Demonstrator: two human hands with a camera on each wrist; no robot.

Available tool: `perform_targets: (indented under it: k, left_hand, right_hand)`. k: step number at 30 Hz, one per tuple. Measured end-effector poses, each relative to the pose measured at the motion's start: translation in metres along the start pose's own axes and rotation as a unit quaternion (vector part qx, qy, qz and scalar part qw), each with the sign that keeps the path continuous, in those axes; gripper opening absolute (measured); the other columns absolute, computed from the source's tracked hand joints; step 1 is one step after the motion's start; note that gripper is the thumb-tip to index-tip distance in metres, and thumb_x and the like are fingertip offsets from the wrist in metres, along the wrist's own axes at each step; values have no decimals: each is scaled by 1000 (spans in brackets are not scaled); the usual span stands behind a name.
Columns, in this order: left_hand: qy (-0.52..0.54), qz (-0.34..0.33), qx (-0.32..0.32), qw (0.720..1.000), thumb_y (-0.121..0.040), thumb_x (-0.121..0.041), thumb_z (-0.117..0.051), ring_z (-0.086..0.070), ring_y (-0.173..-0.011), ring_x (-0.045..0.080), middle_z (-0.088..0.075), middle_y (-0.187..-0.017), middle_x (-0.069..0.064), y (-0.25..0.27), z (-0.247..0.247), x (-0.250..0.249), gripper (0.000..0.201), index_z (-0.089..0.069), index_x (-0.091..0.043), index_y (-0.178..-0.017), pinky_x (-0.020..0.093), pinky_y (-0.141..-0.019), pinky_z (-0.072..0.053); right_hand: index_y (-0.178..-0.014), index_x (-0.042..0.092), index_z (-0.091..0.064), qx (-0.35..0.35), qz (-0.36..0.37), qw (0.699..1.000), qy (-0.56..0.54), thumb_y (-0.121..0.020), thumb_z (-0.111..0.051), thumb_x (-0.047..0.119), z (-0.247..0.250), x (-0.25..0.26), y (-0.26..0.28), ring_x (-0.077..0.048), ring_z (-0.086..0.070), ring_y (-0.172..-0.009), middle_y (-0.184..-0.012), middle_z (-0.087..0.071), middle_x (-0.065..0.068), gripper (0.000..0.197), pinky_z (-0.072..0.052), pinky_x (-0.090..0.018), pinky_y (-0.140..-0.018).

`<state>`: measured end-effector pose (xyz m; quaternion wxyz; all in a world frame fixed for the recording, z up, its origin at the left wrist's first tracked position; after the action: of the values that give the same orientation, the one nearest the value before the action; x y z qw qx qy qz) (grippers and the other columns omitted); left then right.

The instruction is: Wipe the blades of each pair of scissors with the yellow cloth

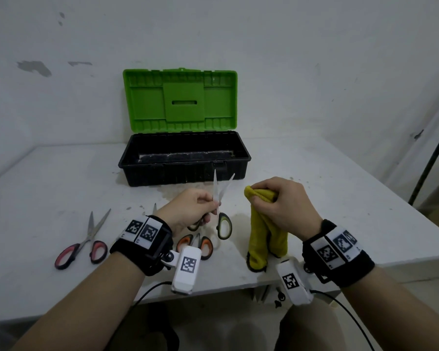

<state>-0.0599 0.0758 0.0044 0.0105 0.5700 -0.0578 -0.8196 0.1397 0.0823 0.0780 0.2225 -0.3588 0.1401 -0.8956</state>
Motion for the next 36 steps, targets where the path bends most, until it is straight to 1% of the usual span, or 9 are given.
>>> perform_targets:
  k: [5, 11, 14, 16, 23, 26, 31, 34, 36]
  left_hand:
    - [17, 1, 15, 1000, -91, -10, -70, -54, -53, 7, -71, -66, -3, 3, -2, 0, 11, -70, 0, -96, 22, -54, -46]
    - [-18, -47, 14, 999, -94, -15, -67, -56, -58, 9, -76, -82, 5, 6, -5, -10, 11, -71, -5, -94, 23, -56, -47]
    - [-12, -62, 3, 998, -92, -17, -70, -57, -59, 11, -77, -82, 5, 7, -8, -14, 8, -68, -9, -90, 22, -57, -47]
    - [7, -63, -1, 998, -90, -15, -72, -57, -59, 12, -77, -80, 6, 7, -12, -15, 10, -65, -8, -90, 23, -57, -48]
    - [12, -89, -15, 996, -90, -13, -72, -55, -59, 15, -75, -82, 12, 9, -17, -20, 18, -64, 3, -96, 21, -54, -47]
    - [8, -90, -17, 996, -89, -12, -73, -55, -59, 14, -74, -83, 16, 9, -17, -20, 18, -64, 3, -96, 21, -54, -47]
    - [15, -72, -12, 997, -89, -12, -73, -54, -59, 17, -74, -79, 10, 7, -10, -14, 10, -64, -8, -86, 27, -56, -46]
    - [11, -57, -7, 998, -89, -12, -72, -53, -55, 15, -75, -78, 9, 8, -9, -9, 9, -64, -10, -85, 27, -56, -46]
    - [20, -43, -10, 999, -89, -11, -73, -52, -51, 12, -75, -77, 6, 9, -8, -6, 9, -64, -9, -86, 24, -54, -45]
  right_hand:
    - [-97, 30, -68, 12, -5, 999, -36, -83, -67, 31, -5, 0, 3, 1, -61, -83, -89, -68, 15, 14, -43, -5, -67]
    - [-102, 27, -61, 15, 85, 996, 1, -94, -58, 27, -17, 18, 9, -9, -56, -87, -96, -63, 7, 9, -45, -21, -78]
    - [-103, 23, -62, 14, 109, 994, 10, -92, -61, 24, -25, 24, 13, -8, -56, -87, -98, -60, 5, 11, -44, -19, -79]
    - [-102, 19, -65, 7, 125, 992, 20, -90, -65, 21, -30, 29, 17, -8, -56, -86, -98, -60, 4, 12, -44, -18, -78]
    - [-105, 15, -69, 0, 138, 989, 50, -88, -66, 20, -39, 34, 22, -17, -59, -84, -98, -59, 0, 18, -53, -35, -74]
    - [-104, 14, -69, 0, 135, 989, 65, -89, -65, 21, -41, 34, 19, -19, -59, -81, -98, -58, -2, 17, -54, -38, -70]
    - [-106, 14, -70, -44, 86, 993, 71, -91, -64, 21, -22, 23, 4, -16, -54, -80, -95, -54, 1, 17, -47, -26, -75]
    - [-105, 16, -71, -84, 12, 995, 60, -92, -63, 25, 3, -1, -9, -18, -55, -84, -93, -53, 3, 18, -49, -30, -80]
    - [-101, 16, -71, -107, 7, 993, 48, -91, -64, 25, 15, -4, -8, -18, -55, -84, -91, -54, 4, 16, -48, -30, -79]
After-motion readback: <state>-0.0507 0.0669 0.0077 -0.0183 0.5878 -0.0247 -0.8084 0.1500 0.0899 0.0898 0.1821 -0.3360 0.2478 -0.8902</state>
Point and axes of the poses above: each hand's wrist, its own y-axis away from the middle knuckle, its own z-axis out of the back of the hand, x = y × z, the point moved 9 cm from there along -y, towards the middle knuckle
